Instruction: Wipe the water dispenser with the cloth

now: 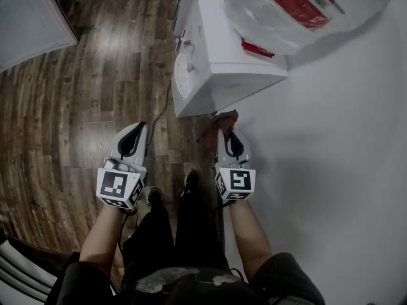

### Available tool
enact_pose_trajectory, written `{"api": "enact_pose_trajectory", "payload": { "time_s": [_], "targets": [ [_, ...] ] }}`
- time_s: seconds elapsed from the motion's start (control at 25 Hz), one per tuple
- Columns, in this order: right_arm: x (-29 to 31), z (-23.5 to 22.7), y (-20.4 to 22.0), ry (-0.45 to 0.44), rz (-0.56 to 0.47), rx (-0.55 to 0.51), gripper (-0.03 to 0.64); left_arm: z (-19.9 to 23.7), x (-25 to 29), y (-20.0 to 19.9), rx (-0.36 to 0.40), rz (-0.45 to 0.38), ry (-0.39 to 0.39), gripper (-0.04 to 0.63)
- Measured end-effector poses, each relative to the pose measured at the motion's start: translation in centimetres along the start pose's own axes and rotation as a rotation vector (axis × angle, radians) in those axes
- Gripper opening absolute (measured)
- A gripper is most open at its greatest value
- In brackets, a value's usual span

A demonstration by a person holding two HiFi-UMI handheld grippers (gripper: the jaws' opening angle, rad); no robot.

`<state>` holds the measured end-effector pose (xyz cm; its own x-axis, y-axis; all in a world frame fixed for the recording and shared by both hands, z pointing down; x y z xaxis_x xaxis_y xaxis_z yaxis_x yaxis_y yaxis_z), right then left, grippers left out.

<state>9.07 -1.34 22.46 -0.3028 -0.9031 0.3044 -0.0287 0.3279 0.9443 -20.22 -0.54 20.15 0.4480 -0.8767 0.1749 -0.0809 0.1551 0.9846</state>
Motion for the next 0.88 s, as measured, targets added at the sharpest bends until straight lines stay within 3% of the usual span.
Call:
{"api": "enact_pose_trajectory", "payload": {
  "time_s": [0.08,0.32,0.48,0.6,0.88],
  "targets": [
    [-1.8,1.0,-2.1,0.011,-0.032,0.013,0.046,-0.2,-1.9,-1.8,-0.041,0.009,0.013,0.020],
    [-6.4,2.8,-6.1,0.066,-0.124,0.083,0.048,-0.6,-5.6,-6.0,-0.043,-0.029,0.038,0.020],
    [-9.6,3.8,-7.2,0.094,-0.118,0.081,0.048,-1.6,-6.5,-6.6,-0.071,-0.043,0.067,0.020],
    [-12.0,4.8,-7.7,0.063,-0.102,0.059,0.048,-2.6,-7.7,-6.8,-0.097,-0.027,0.081,0.020],
    [-16.2,5.1,-8.8,-0.071,-0.137,0.077,0.048,-5.9,-11.5,-8.5,-0.045,-0.046,0.027,0.020]
  ]
}}
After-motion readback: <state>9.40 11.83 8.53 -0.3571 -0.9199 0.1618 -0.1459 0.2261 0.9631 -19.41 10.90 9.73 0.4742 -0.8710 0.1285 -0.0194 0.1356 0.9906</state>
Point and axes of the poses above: the fingertips, and each gripper's own axes: x forward along the fingers, z to its left, y out of its underside, the point moved 10 cm from there along -x, backward along the fingers, and after that the axes turned 14 degrees about x, right-handed, at the moved point
